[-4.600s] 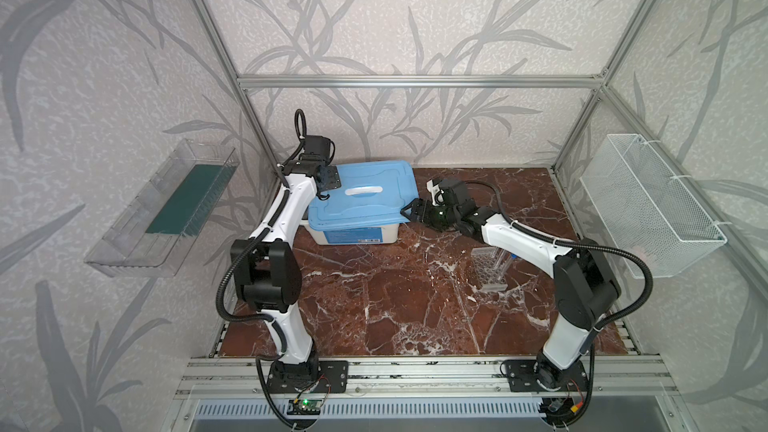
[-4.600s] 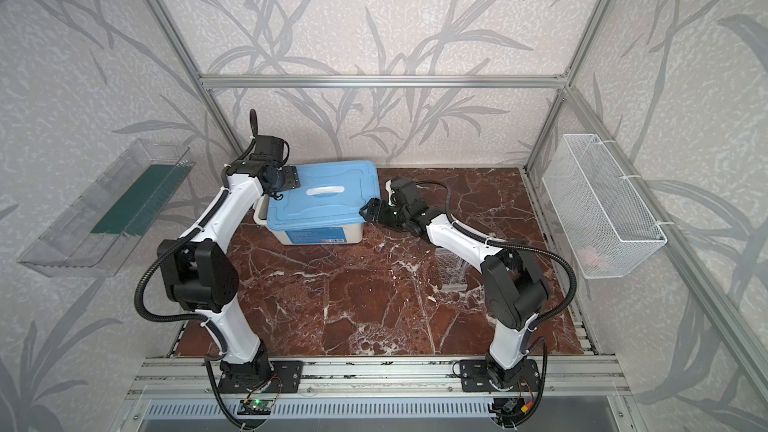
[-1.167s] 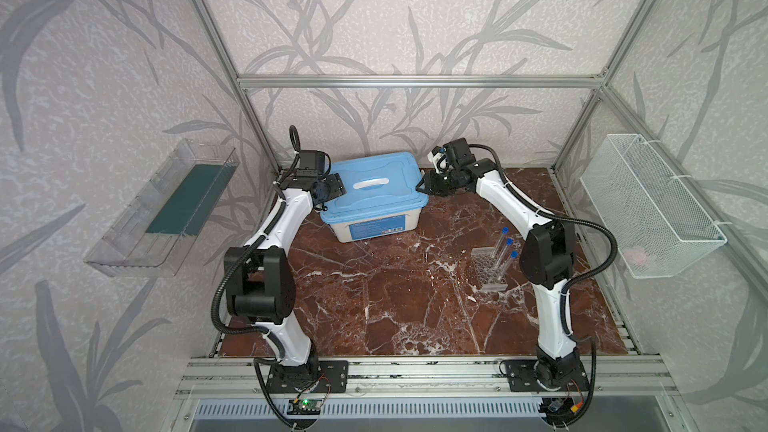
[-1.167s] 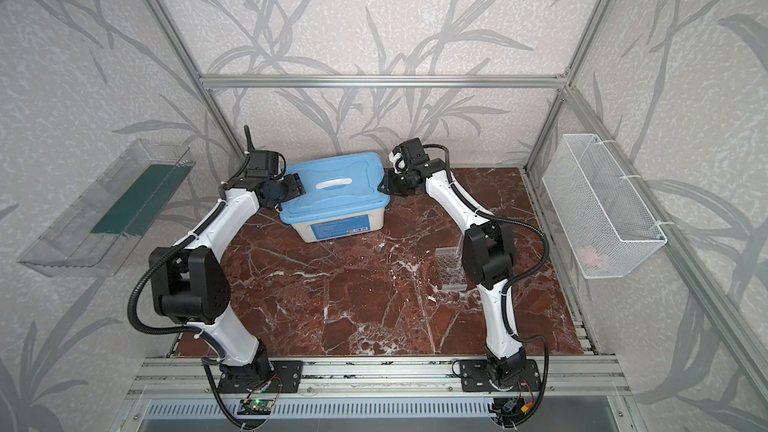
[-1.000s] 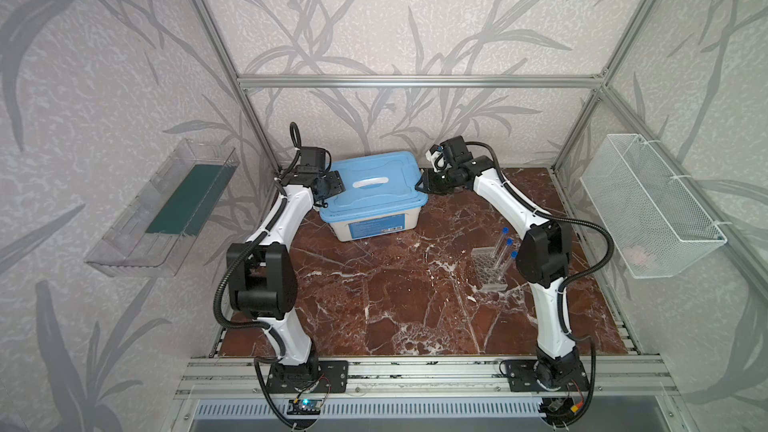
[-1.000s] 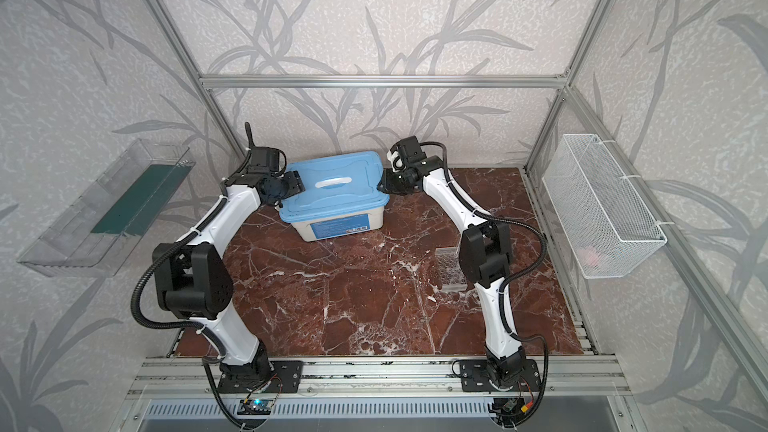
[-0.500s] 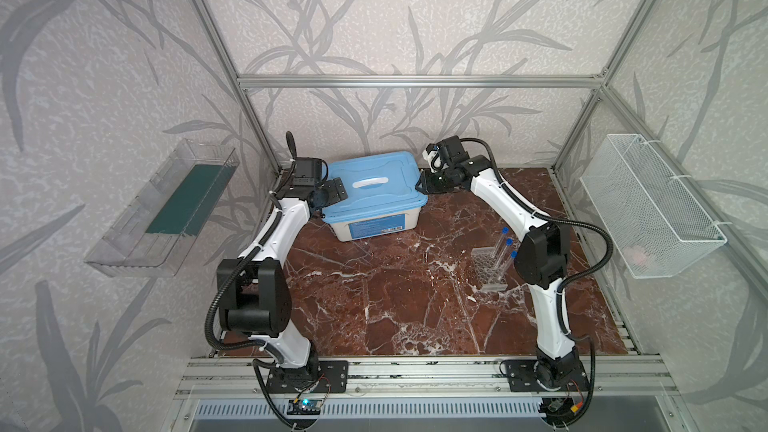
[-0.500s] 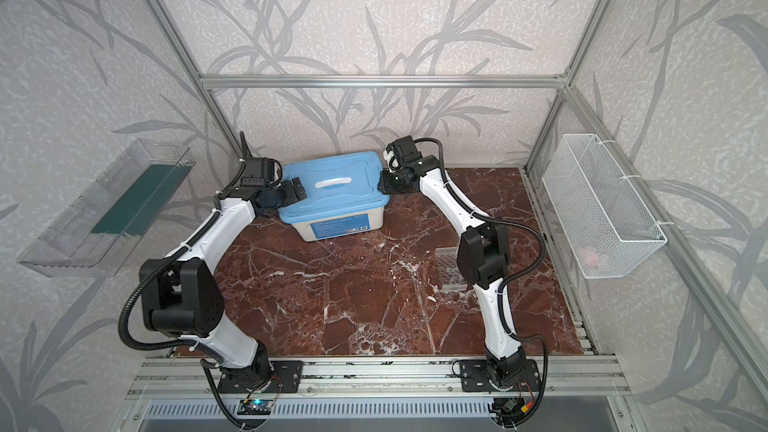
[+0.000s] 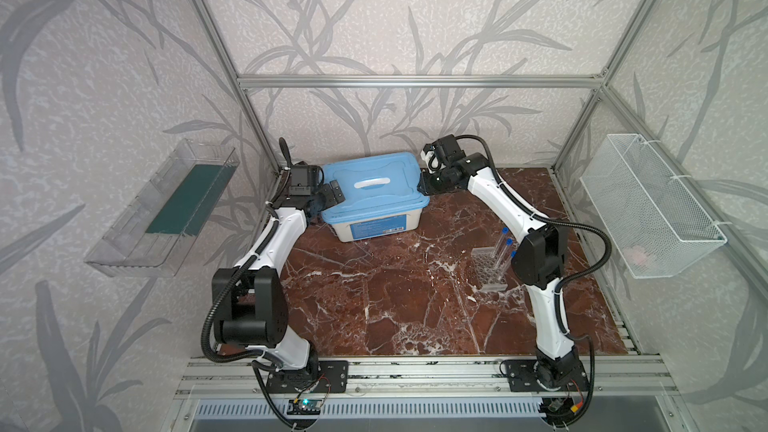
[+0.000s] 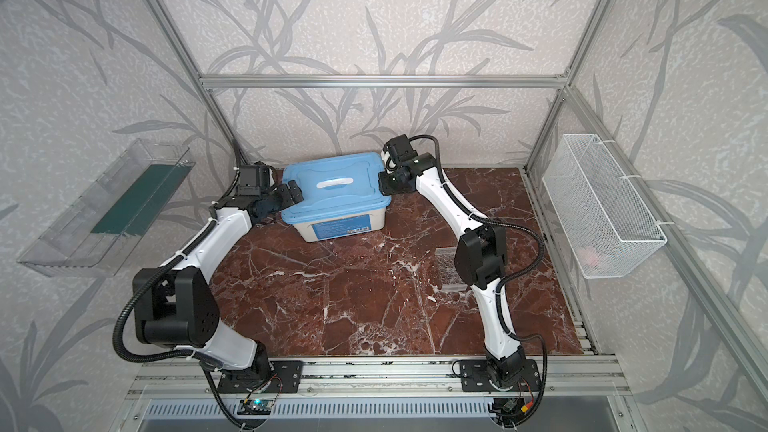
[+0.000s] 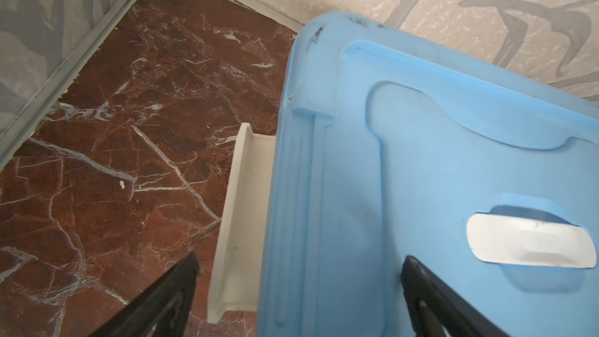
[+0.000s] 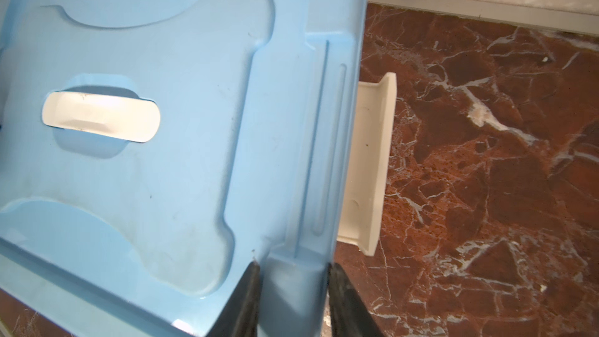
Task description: Organize the chemistry lab equipment
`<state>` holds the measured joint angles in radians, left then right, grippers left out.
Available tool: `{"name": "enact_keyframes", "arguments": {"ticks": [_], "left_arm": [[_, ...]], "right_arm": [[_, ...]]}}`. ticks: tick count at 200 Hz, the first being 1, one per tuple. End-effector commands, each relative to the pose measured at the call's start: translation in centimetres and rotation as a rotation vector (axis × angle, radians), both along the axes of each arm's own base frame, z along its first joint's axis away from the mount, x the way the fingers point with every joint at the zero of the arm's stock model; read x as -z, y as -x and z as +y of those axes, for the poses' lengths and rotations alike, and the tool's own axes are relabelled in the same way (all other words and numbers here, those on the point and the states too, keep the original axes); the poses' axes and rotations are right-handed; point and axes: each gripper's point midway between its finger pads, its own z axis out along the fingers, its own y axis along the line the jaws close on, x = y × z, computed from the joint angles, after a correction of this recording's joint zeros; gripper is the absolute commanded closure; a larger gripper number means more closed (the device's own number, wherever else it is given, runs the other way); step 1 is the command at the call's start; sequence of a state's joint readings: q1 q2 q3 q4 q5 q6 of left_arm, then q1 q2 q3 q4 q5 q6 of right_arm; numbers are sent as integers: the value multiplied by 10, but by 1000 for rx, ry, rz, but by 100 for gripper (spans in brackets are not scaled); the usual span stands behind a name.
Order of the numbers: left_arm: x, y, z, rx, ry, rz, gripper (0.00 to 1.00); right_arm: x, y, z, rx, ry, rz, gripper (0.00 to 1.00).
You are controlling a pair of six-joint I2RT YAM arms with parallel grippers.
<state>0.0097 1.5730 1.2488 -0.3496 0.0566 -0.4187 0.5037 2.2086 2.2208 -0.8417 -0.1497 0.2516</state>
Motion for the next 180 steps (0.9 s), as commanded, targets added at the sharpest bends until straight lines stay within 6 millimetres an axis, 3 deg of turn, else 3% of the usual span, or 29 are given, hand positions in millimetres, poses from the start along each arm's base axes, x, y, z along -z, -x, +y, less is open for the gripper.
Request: {"name": "enact_keyframes", "arguments": {"ticks": [1, 27, 72, 109, 140, 164, 180], "left_arm": [[11, 6, 0, 23, -7, 72, 1], [26, 0, -8, 37, 52, 69, 1], [27, 0, -16, 53, 94, 24, 1], [52, -5, -18, 64, 142, 54, 1], [47, -13, -36, 117, 240, 7, 3], [34, -10, -45, 136, 268, -19, 17], [21, -2, -36, 88, 142, 12, 24]], "right_arm": [[21, 3, -20, 25, 116, 50, 65], [20, 2, -14, 2, 90, 54, 65], [6, 1, -15, -3, 125, -1, 63], [30, 4, -13, -13, 92, 82, 63], [36, 7, -8, -24, 69, 98, 63], [35, 9, -7, -27, 66, 92, 63], [36, 11, -5, -34, 68, 91, 64]]}}
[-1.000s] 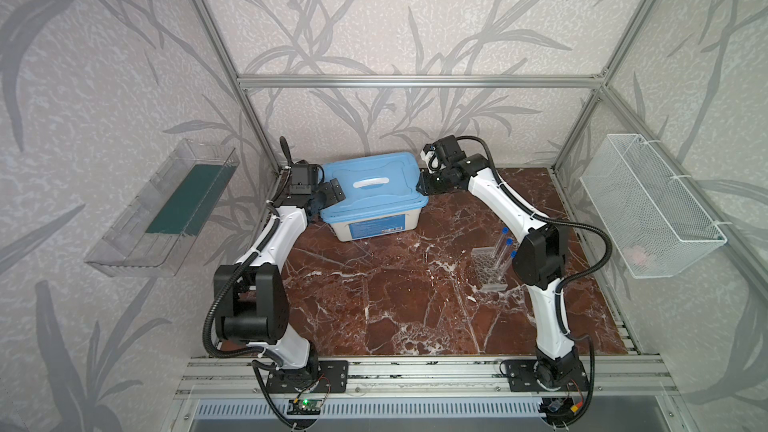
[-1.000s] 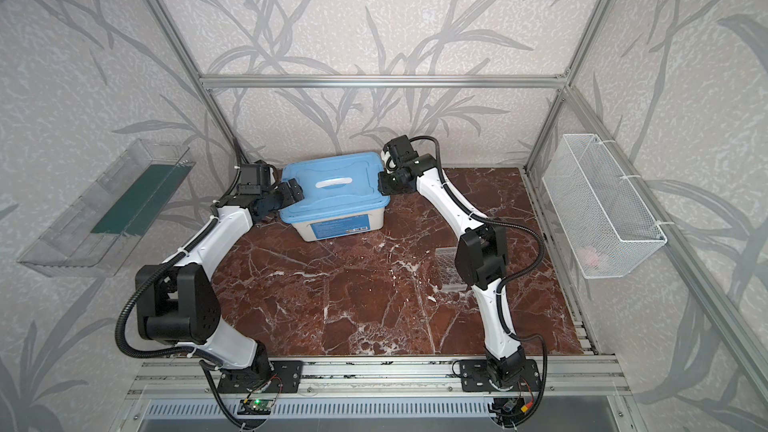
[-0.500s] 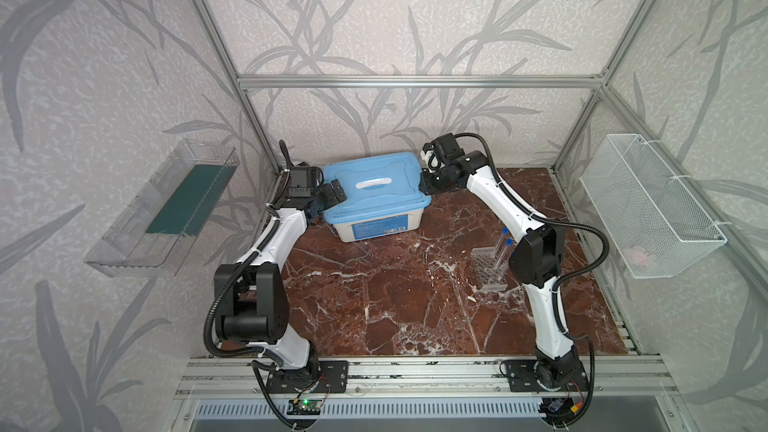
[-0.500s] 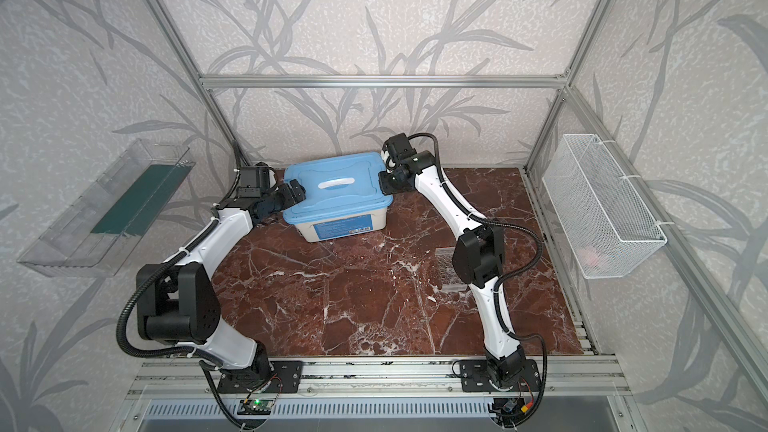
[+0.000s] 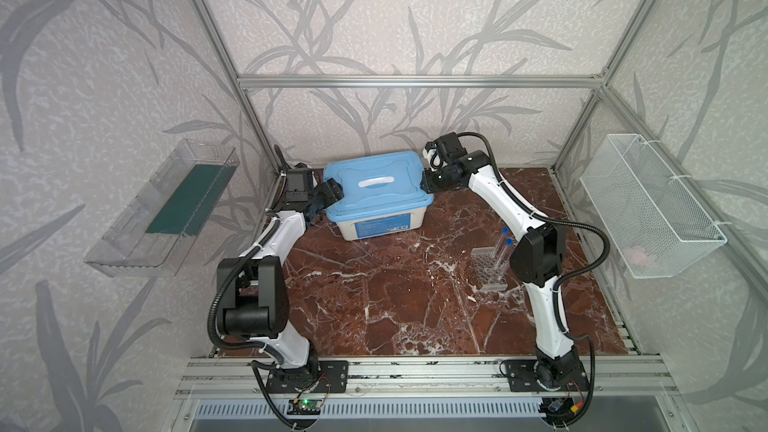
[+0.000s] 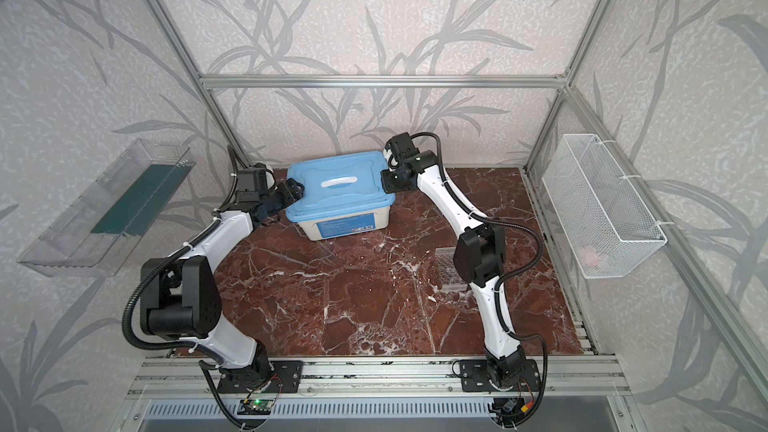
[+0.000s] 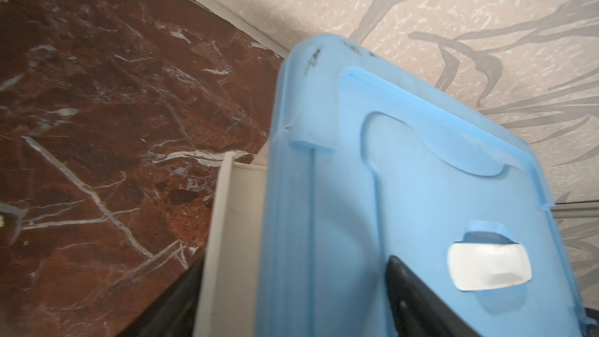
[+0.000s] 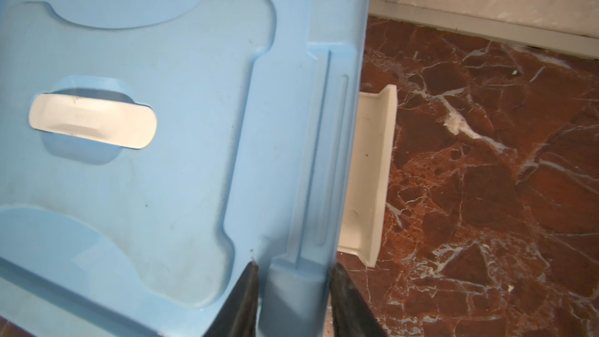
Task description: Organize the chemistry lab equipment
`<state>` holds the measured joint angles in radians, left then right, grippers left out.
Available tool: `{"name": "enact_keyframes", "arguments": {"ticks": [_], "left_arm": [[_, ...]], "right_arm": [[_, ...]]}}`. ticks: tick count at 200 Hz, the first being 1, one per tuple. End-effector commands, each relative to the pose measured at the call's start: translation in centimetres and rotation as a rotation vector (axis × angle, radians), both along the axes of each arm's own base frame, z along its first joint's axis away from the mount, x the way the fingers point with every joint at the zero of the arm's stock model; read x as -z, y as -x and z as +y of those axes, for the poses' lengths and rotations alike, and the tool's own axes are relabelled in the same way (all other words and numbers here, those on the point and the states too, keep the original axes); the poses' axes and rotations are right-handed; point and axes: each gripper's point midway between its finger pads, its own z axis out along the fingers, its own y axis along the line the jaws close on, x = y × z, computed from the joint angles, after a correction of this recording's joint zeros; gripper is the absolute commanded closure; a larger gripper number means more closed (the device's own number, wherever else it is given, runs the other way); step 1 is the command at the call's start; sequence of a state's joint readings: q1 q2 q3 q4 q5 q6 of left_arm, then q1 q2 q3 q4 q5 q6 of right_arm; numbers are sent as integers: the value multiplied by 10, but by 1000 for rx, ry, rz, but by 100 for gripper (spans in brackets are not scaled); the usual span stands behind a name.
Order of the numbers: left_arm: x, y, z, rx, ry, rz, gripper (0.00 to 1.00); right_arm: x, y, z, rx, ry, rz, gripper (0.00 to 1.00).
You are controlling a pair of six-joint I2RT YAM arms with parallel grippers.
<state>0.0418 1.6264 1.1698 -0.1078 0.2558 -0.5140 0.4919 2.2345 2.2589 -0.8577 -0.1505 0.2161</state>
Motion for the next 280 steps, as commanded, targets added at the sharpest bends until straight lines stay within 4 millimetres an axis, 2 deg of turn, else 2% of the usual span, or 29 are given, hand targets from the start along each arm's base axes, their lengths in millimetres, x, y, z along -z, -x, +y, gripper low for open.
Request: {"name": "enact_keyframes", "arguments": {"ticks": [1, 22, 49, 101, 124, 144, 163, 183, 190, 201, 214, 235, 238, 240, 280], "left_arm": [[10, 24, -16, 32, -71, 119, 24], [3, 27, -13, 14, -220, 178, 30], [9, 26, -26, 53, -284, 226, 40], [22, 26, -53, 115, -464, 302, 53], [41, 28, -56, 125, -488, 365, 63], [50, 31, -50, 96, -509, 407, 63], [49, 31, -46, 83, -530, 408, 63], [45, 31, -42, 73, -550, 410, 63], [45, 32, -41, 74, -547, 410, 63], [45, 31, -42, 80, -528, 409, 63], [46, 32, -44, 87, -507, 407, 63], [43, 30, -46, 90, -499, 395, 63], [43, 30, -46, 89, -498, 394, 63], [43, 30, -46, 90, -497, 394, 63], [44, 30, -46, 92, -490, 396, 63]], "right_arm": [[35, 18, -1, -17, 51, 102, 64], [41, 20, 3, -24, 57, 112, 64], [49, 21, 0, -14, 77, 126, 65], [49, 23, 0, -16, 67, 126, 65], [42, 23, 0, -19, 60, 117, 66], [30, 22, -3, -15, 61, 93, 65], [12, 15, -13, 11, 73, 51, 63], [-5, 5, -30, 60, 31, 37, 54], [-11, 2, -33, 67, 1, 35, 46], [-18, -1, -33, 50, -52, 33, 28], [-14, -5, -35, 60, -79, 47, 13], [1, -5, -27, 13, -177, 145, 10], [3, -5, -26, 6, -186, 157, 2], [5, -5, -25, 1, -191, 165, 0], [14, -5, -1, -84, -361, 237, 1]]}}
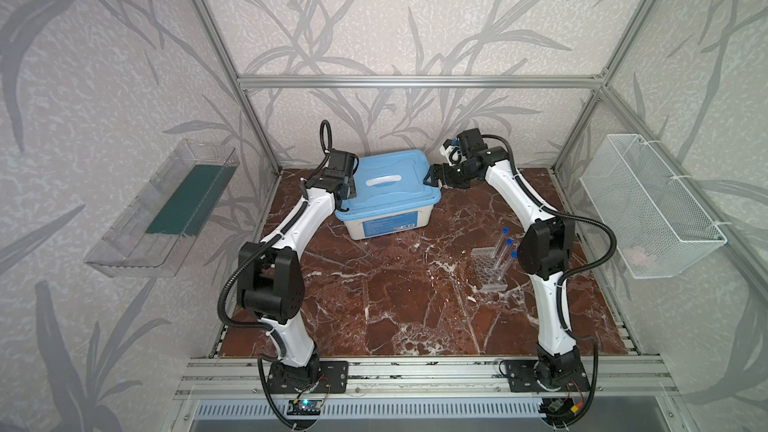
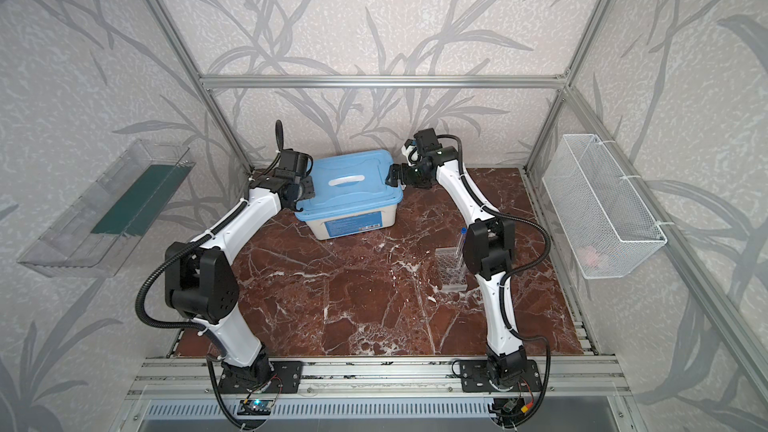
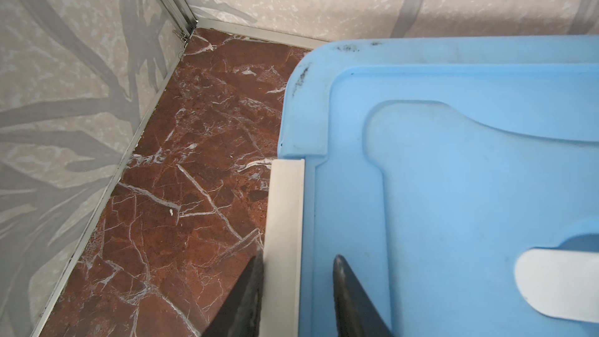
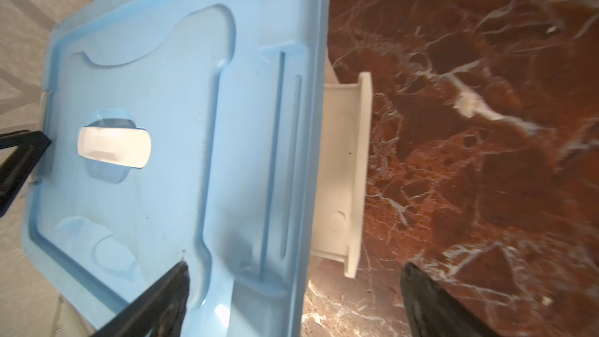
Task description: Organize the chemistry lab equipment
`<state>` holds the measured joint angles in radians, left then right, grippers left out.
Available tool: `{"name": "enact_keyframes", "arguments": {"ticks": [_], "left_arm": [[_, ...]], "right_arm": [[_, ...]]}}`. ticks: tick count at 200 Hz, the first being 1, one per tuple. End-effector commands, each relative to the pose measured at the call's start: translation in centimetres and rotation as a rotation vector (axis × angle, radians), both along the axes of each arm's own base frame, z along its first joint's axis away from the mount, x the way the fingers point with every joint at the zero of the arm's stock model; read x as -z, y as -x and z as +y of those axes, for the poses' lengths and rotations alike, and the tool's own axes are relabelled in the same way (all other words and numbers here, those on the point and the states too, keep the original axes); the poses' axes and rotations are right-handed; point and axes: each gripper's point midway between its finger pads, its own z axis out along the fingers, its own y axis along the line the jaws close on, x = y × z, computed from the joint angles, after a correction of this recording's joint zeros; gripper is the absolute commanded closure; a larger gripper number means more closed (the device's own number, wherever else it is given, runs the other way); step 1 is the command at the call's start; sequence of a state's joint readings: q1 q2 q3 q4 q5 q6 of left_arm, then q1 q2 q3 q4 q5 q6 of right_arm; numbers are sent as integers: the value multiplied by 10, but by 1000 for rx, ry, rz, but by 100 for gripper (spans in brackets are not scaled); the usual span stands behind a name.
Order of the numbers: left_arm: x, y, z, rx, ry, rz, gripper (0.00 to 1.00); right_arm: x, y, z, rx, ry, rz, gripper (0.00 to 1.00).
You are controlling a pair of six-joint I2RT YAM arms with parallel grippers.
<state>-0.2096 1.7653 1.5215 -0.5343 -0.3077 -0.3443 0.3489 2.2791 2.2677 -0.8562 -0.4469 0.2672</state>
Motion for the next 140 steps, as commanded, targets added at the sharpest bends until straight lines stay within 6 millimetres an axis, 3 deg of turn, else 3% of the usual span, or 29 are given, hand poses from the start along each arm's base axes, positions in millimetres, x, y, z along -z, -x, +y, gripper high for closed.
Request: {"name": "enact_keyframes", "arguments": {"ticks": [1, 52, 79, 110, 140], "left_arm": [[61, 33, -21, 76, 46, 243, 63], [70, 34, -24, 72, 72, 249, 63], [70, 33, -28, 86, 87, 244, 63], [68, 31, -31, 99, 99, 236, 63], [69, 28, -38, 121, 130, 235, 63]], "right_arm": [[5, 12, 29, -87, -146, 75, 1], [6, 13, 39, -98, -247, 83, 2], [-9, 17, 38, -95, -245, 36, 13], [-24, 24, 31, -92, -126, -74, 26], [-25, 33, 39, -128, -67, -98, 37]]}}
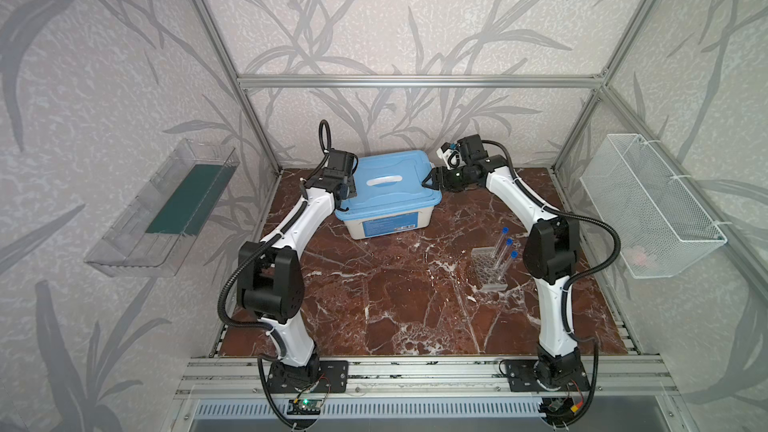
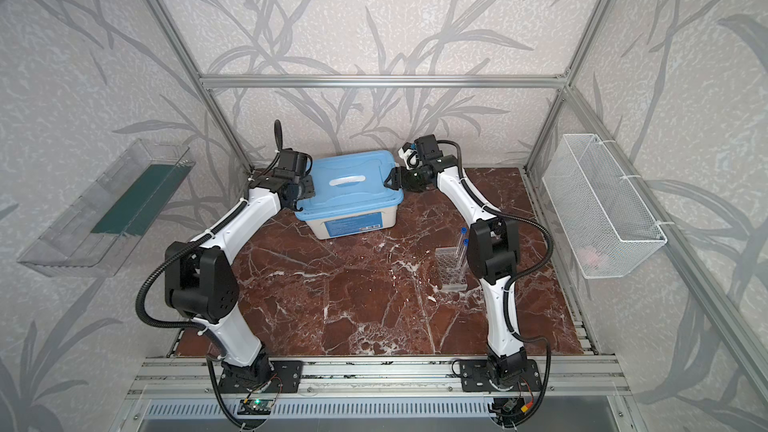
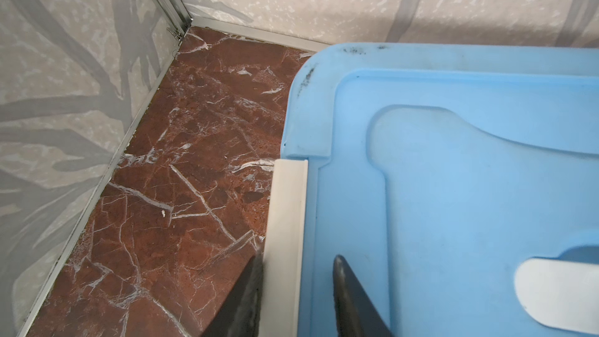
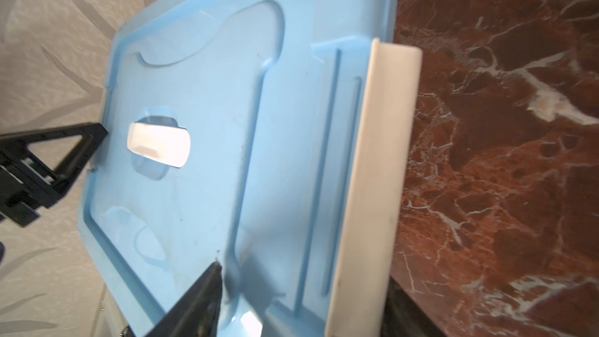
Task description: Organize the chemistry lab equipment
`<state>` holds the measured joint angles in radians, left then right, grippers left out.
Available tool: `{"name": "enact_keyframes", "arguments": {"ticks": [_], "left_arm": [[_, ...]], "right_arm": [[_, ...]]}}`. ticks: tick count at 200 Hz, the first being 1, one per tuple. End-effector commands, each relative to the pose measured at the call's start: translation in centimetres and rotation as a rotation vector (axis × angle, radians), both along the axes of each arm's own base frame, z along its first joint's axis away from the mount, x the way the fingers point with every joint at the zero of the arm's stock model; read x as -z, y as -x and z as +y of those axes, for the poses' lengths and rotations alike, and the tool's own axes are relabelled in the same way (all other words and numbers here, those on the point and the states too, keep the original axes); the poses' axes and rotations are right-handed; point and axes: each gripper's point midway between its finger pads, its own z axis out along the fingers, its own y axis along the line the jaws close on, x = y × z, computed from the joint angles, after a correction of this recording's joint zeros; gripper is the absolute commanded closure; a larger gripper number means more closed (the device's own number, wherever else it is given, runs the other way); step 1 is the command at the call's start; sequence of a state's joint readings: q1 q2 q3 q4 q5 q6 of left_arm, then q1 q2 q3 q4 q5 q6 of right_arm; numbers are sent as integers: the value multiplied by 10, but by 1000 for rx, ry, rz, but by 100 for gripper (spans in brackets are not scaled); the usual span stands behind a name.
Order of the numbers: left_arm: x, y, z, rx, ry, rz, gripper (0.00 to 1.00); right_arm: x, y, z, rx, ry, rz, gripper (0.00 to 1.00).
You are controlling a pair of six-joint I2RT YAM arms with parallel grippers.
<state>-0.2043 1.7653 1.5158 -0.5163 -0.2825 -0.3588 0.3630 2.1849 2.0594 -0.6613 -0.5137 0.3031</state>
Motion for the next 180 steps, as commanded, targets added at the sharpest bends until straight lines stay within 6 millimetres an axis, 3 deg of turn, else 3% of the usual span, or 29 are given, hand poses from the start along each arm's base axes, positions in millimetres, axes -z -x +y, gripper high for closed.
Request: {"name": "enact_keyframes", "arguments": {"ticks": [1, 37, 68, 95, 123, 147, 180], "left_arm": [[69, 31, -37, 124, 100, 246, 63], [74, 28, -50, 156, 130, 251, 63], [69, 24, -61, 179, 139, 244, 63], [57, 18, -60, 164, 144, 223, 63], [30, 11, -40, 97, 80, 175, 55], [0, 4, -21, 48, 70, 114, 35], [-47, 5, 0, 10, 51, 42, 14]], "right_arm": [[-22, 22, 24, -96, 25, -68, 37], [-22, 40, 48, -170, 130, -124, 56], [-19, 51, 67, -231, 161, -124, 57], [-22, 47, 63, -216, 176, -133, 57], [-38, 39, 46, -142, 219, -172, 41], [-55, 29, 25, -66, 241, -194, 23], [-95, 31, -1, 1, 265, -265, 9]]}}
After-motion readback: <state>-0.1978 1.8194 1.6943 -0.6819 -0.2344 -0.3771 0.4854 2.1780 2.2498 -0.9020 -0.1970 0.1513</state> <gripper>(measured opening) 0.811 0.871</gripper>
